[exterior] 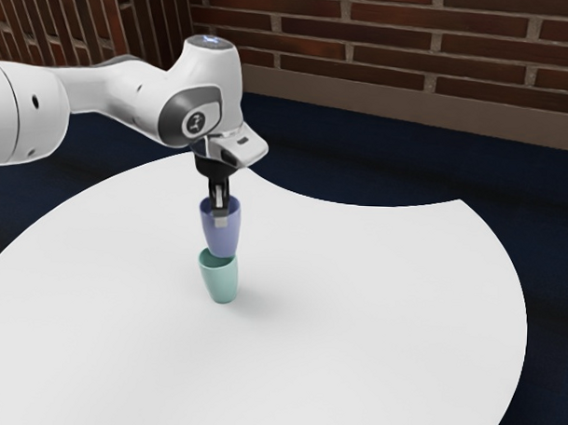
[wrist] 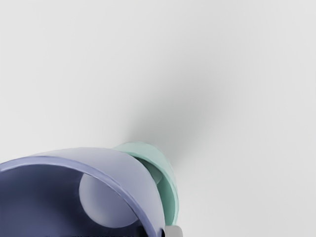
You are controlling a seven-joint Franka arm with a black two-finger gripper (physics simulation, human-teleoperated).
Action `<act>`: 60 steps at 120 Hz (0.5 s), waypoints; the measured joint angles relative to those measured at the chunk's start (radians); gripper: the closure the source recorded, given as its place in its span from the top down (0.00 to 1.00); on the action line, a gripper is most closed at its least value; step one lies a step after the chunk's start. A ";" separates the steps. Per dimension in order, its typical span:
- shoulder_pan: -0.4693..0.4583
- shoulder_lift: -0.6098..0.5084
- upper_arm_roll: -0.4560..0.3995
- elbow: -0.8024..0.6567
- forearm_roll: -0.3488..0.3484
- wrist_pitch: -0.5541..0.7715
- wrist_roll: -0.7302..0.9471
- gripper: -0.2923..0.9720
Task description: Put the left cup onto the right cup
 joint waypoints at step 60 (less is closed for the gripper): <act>0.003 -0.017 0.001 -0.042 0.001 0.015 -0.029 0.15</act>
